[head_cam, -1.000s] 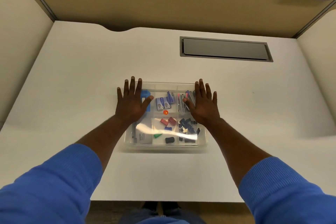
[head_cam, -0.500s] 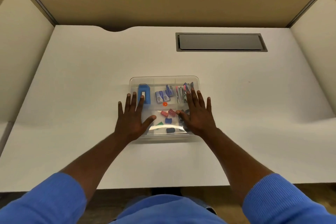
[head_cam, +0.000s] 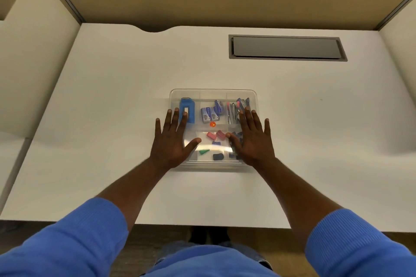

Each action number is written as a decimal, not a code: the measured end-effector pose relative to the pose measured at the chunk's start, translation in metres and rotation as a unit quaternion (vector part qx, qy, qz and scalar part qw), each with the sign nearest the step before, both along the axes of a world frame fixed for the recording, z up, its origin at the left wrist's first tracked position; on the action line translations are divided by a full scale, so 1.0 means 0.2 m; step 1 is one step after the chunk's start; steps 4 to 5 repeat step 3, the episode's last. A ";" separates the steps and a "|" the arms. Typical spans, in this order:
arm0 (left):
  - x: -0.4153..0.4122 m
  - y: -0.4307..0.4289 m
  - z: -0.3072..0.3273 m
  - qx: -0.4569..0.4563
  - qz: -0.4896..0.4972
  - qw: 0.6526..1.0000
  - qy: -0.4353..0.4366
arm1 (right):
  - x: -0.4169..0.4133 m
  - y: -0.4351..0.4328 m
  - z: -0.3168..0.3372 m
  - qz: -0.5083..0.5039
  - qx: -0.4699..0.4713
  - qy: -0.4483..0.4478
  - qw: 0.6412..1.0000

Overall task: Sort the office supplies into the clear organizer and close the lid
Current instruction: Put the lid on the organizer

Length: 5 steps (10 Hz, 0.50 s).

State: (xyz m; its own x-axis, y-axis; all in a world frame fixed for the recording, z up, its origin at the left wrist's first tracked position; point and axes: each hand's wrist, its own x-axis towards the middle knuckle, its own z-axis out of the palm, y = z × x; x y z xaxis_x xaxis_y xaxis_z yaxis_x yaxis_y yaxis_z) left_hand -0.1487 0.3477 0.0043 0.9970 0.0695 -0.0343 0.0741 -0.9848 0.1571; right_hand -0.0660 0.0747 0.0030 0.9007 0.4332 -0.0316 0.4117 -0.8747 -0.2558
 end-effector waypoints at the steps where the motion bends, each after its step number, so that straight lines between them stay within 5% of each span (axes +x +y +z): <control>1: -0.02 -0.01 0.03 -0.005 -0.005 1.000 0.010 | -0.01 0.00 0.02 0.005 -0.019 0.009 1.000; 5: 0.01 -0.01 0.12 -0.026 -0.006 1.000 -0.013 | 0.00 0.02 0.09 0.002 -0.020 -0.004 1.000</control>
